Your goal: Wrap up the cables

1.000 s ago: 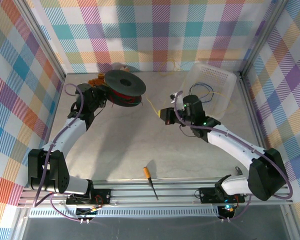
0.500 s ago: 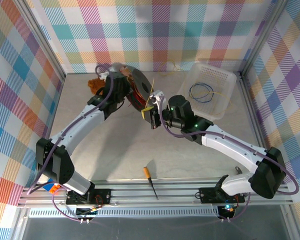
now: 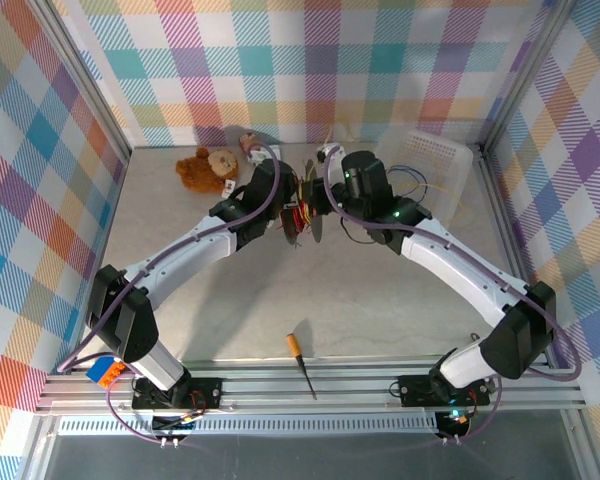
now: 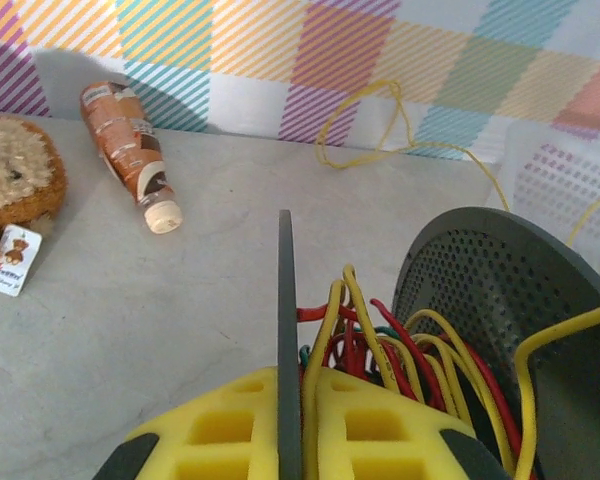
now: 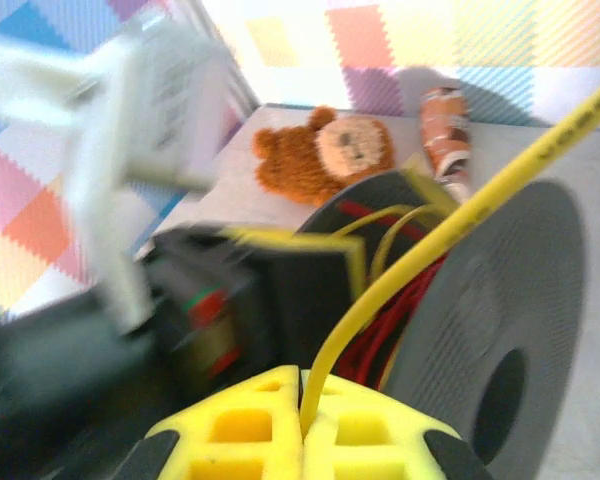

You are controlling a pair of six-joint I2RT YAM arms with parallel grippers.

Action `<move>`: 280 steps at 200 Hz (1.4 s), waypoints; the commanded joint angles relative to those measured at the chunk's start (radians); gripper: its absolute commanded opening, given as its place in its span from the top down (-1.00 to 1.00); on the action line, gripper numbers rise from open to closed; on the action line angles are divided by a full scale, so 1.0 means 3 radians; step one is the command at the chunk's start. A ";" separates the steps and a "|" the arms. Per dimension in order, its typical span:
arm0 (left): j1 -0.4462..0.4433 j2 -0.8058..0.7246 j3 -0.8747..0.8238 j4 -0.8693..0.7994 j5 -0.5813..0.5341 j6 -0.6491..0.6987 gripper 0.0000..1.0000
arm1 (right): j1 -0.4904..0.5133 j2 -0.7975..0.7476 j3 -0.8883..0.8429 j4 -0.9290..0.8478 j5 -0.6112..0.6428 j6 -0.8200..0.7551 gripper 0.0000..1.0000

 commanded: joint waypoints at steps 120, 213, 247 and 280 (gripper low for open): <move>-0.0266 0.0071 0.0025 -0.0128 0.0397 0.0896 1.00 | -0.0579 0.0393 0.1219 -0.1074 -0.0686 -0.0301 1.00; -0.0390 0.0220 0.0208 -0.0615 0.0306 0.1527 1.00 | -0.0648 0.0515 0.1810 -0.1835 -0.0717 -0.0960 1.00; -0.0392 0.0322 0.0377 -0.0806 0.0193 0.1520 1.00 | -0.0631 0.0314 0.1627 -0.1781 -0.1311 -0.1210 1.00; -0.0393 0.0338 0.0435 -0.0817 0.0307 0.1431 1.00 | -0.0633 -0.0163 0.0838 -0.0961 -0.1158 -0.1090 1.00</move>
